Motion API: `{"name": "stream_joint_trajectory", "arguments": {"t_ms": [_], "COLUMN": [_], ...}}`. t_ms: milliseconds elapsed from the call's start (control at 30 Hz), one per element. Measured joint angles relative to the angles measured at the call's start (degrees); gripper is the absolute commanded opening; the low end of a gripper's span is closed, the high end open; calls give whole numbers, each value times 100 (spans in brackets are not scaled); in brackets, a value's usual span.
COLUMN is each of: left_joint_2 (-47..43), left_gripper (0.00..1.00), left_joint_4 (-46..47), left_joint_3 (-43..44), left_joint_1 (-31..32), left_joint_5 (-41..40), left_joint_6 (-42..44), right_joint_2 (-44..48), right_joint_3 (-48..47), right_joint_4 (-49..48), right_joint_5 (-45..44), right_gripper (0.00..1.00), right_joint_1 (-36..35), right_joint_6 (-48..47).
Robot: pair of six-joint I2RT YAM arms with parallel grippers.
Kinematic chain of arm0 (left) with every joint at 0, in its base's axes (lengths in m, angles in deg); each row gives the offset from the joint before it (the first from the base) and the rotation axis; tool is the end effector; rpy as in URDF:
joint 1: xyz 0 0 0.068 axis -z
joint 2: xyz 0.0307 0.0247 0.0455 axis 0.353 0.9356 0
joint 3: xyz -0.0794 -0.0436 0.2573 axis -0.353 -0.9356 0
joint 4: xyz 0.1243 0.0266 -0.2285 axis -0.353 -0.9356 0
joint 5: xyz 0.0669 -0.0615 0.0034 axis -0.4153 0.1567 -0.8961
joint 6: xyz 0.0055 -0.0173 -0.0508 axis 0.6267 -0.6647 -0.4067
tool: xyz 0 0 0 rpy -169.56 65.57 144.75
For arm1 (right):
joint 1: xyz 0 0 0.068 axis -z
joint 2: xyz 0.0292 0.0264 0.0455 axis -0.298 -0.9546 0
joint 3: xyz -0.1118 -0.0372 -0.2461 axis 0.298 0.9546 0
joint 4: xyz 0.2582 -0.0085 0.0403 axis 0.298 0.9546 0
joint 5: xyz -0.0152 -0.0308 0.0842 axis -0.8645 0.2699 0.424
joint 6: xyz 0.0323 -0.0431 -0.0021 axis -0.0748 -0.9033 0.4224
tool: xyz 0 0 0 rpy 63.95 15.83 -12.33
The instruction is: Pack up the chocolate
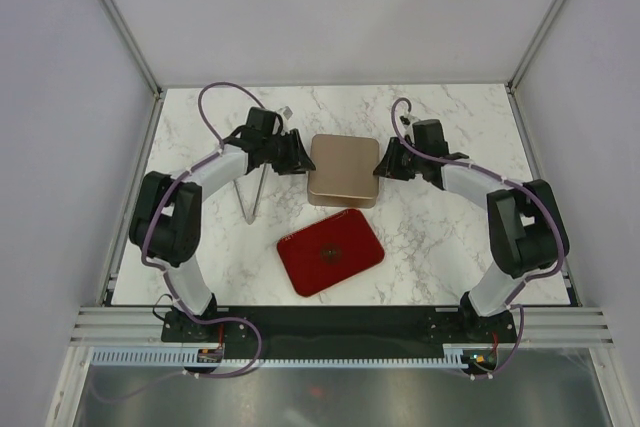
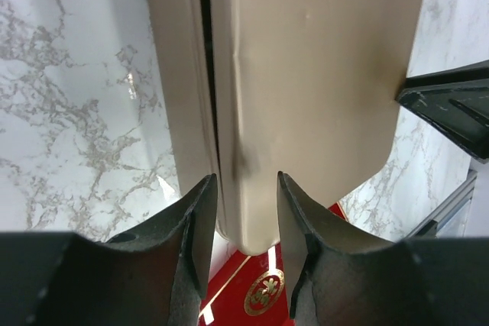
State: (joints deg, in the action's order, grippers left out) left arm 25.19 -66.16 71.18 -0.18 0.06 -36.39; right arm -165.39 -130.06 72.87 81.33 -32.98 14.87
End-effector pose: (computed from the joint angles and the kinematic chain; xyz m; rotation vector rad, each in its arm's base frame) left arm 0.3586 -0.1493 0.2121 0.0040 2.4878 -0.8910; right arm 0.3390 0.1070 0.1909 0.0266 2.3937 0.7372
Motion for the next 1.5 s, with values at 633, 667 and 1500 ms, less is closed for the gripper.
{"name": "stream_joint_trajectory", "arguments": {"t_ms": [633,667,1500], "left_joint_2": [546,584,393], "left_gripper": [32,31,68], "left_joint_4": [-199,-190,-619], "left_joint_3": [409,411,557], "left_joint_1": [-197,-203,-243], "left_joint_5": [-57,-59,-144], "left_joint_6": [39,37,81], "right_joint_2": [-323,-345,-520], "right_joint_3": [-330,-367,-1434], "right_joint_4": [-114,-118,638], "right_joint_5": [157,157,-267], "right_gripper": [35,36,54], "right_joint_1": [4,2,-2], "right_joint_6": [188,195,79]}}
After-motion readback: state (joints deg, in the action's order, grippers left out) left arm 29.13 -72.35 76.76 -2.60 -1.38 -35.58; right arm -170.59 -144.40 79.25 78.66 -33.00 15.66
